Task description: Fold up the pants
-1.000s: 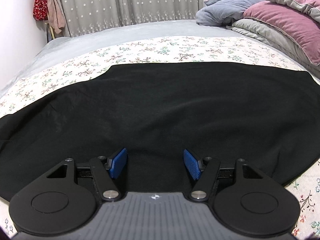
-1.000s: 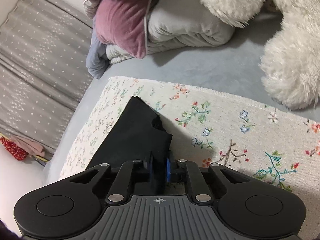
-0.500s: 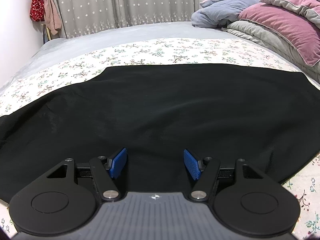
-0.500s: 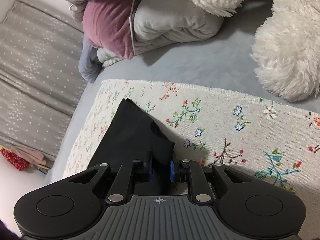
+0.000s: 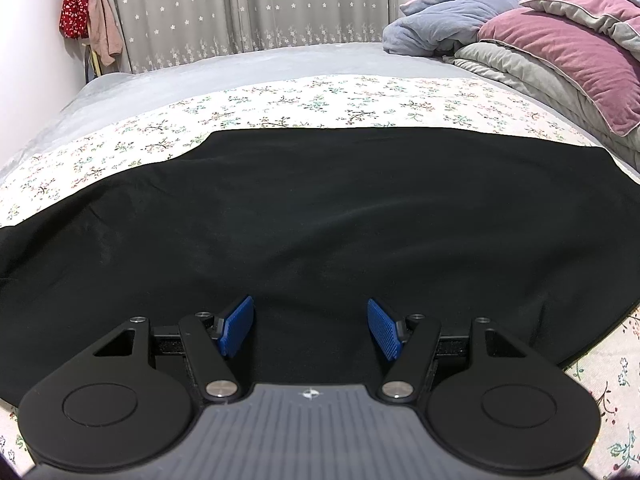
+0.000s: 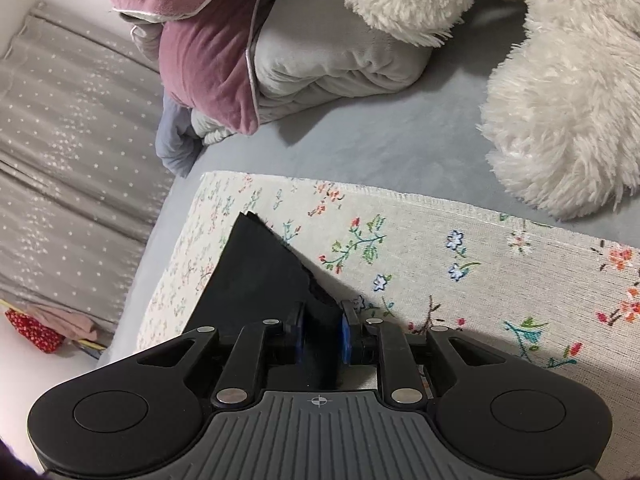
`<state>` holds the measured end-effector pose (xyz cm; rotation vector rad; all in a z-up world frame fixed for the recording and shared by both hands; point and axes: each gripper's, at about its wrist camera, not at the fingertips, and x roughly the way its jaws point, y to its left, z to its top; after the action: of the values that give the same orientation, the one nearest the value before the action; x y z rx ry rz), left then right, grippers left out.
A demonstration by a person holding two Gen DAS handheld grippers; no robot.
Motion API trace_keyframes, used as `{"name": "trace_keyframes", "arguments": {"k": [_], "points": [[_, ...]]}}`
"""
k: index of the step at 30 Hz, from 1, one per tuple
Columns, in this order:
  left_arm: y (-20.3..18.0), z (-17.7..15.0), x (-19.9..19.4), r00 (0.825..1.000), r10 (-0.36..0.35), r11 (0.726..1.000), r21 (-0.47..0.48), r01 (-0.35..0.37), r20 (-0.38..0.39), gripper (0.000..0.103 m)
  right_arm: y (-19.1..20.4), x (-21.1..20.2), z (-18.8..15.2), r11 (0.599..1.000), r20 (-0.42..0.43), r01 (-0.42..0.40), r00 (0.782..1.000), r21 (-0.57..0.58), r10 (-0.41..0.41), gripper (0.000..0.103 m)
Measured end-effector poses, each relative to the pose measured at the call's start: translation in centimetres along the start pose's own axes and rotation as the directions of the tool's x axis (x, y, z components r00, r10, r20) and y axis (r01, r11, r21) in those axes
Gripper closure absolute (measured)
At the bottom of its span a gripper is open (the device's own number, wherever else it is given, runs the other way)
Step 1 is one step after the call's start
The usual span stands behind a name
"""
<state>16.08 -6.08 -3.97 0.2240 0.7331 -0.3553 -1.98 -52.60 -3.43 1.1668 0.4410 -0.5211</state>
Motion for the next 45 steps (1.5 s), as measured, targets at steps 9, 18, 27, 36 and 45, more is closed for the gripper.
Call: {"name": "trace_keyframes", "arguments": {"k": [9,18,27,36,45], "points": [[0.0,0.1,0.0,1.0,-0.004,1.0,-0.001,0.004,-0.001,0.037,0.6,-0.8,-0.4,0.999,-0.012,-0.006,1.0,-0.046,0.006,0.056],[0.1,0.1,0.0,1.0,-0.008,1.0,-0.001,0.008,-0.002,0.036,1.4,-0.3,-1.8,0.99,-0.108,-0.136,0.985,-0.027,0.132,0.056],[0.2,0.0,0.0,1.0,-0.008,1.0,0.004,0.008,0.001,0.034,2.1,1.0,-3.4,0.996,-0.064,-0.088,0.994,-0.009,0.087,0.059],[0.3,0.0,0.1,1.0,-0.009,1.0,0.002,0.009,0.0,0.033,3.2,0.9,-3.8,0.999,0.07,-0.038,0.997,-0.019,0.039,0.094],[1.6,0.6,0.2,0.998,-0.067,0.994,-0.086,0.066,-0.014,0.033,14.1,0.0,-9.2,0.781,0.17,-0.007,0.975,-0.624,0.144,0.099]]}}
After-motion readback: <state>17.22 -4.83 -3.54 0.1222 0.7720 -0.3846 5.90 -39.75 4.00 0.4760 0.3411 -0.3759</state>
